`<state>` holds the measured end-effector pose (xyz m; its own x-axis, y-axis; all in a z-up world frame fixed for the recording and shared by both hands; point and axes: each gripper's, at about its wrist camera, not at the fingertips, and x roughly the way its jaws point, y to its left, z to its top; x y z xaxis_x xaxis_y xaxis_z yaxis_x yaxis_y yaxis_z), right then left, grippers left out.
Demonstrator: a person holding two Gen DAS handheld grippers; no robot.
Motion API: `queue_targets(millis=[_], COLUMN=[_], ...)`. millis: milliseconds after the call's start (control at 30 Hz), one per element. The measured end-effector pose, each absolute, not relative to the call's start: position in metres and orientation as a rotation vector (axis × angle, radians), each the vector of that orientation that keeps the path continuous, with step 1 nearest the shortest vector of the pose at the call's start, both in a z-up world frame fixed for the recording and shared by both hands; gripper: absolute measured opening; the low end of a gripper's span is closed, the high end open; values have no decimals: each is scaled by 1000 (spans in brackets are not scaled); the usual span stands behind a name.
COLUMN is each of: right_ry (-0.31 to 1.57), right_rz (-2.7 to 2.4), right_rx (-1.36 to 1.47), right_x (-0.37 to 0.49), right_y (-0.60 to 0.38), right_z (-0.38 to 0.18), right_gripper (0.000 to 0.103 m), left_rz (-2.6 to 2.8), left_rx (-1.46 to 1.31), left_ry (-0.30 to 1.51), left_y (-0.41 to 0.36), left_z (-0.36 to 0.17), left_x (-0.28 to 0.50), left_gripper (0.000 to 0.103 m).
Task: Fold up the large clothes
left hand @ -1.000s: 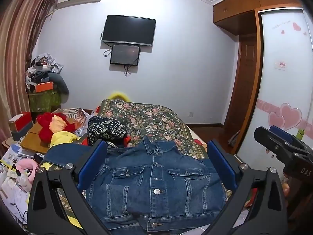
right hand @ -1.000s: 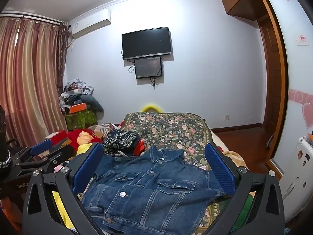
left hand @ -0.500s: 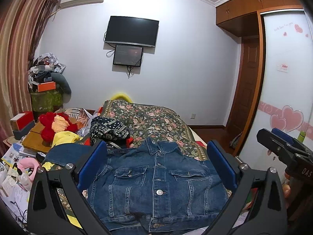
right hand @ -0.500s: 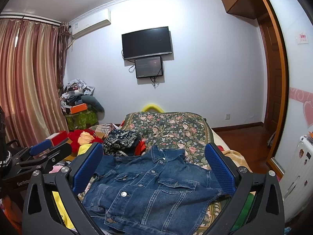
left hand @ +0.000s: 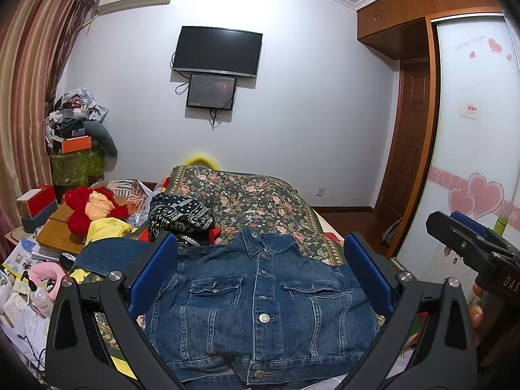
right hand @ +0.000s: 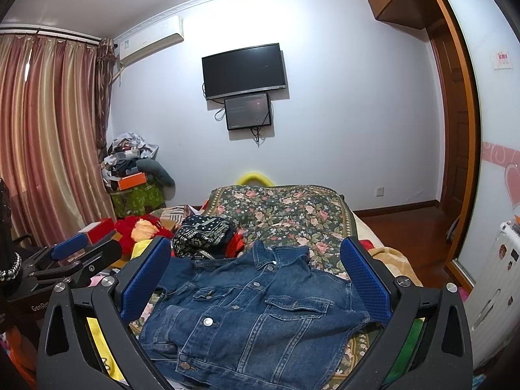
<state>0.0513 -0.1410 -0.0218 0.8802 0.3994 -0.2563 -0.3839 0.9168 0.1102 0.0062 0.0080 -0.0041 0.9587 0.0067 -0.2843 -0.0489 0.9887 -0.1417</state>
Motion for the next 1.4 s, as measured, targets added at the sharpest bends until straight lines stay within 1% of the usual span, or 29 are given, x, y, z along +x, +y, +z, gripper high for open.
queue_targets(millis=[967,1400], right_ry=[302,345], right_rz=[409,399], right_rx=[69,75], right_x=[58,70], right_y=[-144,-143], right_z=[-27,-31], right_gripper=[103,103], left_rz=[33,44], left_rx=[-146,-148], left_ry=[301,334], left_y=[10,14], left_z=[-10,-15], left_x=[8,25], left_gripper=[103,103])
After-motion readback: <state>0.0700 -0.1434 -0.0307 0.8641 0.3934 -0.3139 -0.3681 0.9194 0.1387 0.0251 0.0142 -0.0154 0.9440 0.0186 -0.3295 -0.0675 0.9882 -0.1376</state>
